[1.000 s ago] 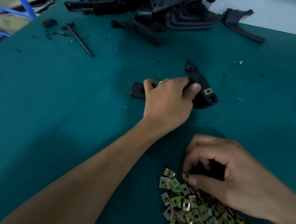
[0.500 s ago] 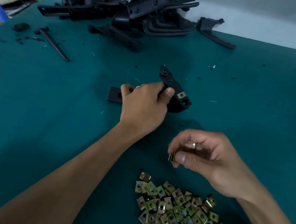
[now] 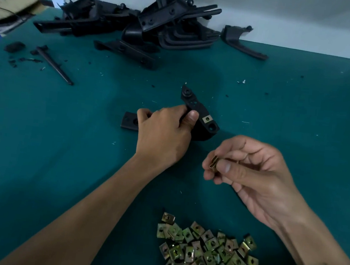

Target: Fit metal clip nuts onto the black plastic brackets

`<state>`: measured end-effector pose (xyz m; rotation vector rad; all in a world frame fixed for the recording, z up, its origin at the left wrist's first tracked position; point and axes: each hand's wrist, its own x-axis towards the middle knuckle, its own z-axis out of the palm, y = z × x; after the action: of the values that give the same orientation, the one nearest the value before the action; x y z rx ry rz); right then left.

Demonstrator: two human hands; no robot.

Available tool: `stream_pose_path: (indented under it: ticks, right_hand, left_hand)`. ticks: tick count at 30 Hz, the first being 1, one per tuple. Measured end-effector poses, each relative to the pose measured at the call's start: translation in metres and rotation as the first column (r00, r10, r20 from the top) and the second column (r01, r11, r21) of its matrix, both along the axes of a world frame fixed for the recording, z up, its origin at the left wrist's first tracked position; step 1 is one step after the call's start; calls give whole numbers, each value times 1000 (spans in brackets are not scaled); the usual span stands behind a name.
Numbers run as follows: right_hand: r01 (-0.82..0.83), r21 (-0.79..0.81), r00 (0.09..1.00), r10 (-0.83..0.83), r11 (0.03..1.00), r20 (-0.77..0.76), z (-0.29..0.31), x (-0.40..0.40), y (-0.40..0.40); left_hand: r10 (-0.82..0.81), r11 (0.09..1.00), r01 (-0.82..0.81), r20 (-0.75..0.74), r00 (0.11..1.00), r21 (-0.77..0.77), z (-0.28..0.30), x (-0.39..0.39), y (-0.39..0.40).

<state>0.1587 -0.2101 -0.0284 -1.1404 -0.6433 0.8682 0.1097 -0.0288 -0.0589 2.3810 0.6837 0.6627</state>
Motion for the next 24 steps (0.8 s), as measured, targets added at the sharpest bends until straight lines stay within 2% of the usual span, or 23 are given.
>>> stream_pose_path:
  ticks: [3, 10, 14, 24]
  right_hand:
    - [75, -14, 997, -75, 997, -8, 1, 1, 0]
    - [127, -63, 990, -123, 990, 68, 1, 3, -1]
    - [175, -62, 984, -171, 983, 57, 0, 5, -2]
    - [141, -39, 990, -141, 989, -13, -3, 8, -1]
  left_hand:
    - [-17, 1000, 17, -2, 1000, -3, 1, -1, 0]
    - [-13, 1000, 12, -16, 1000, -23, 1, -2, 0]
    - [-8, 1000, 8, -7, 1000, -18, 0, -1, -1]
    - [-9, 1000, 9, 13, 1000, -12, 0, -1, -2]
